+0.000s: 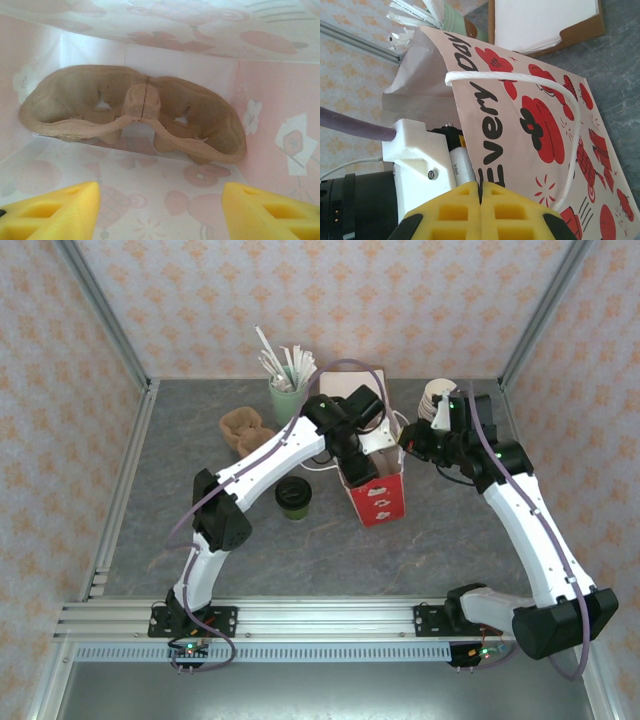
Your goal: Pack the takeout coffee
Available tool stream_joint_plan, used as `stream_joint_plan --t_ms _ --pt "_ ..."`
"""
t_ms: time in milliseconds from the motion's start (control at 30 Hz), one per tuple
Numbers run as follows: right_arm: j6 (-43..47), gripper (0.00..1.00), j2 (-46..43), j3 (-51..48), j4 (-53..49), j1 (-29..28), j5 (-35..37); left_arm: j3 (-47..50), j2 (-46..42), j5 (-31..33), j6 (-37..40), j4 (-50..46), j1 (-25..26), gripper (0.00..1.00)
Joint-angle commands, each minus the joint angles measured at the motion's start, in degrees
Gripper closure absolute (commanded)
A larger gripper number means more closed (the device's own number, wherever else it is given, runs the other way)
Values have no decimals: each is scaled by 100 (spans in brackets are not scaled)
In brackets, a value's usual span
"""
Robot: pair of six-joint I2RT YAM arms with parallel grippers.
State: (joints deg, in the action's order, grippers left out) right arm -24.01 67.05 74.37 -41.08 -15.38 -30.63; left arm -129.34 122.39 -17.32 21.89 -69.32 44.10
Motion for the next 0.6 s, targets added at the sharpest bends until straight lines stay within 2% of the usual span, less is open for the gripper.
stream_joint_plan --t_ms 0,400,567 --pt "-159 100 -2 -129 -449 -57 164 -398 -681 -78 -180 299 -50 33" --pt "-130 100 -20 -73 -623 -53 413 127 -757 -46 281 52 -59 36" --pt "-156 100 6 -142 -579 -52 343 65 -804 -172 -43 435 -57 36"
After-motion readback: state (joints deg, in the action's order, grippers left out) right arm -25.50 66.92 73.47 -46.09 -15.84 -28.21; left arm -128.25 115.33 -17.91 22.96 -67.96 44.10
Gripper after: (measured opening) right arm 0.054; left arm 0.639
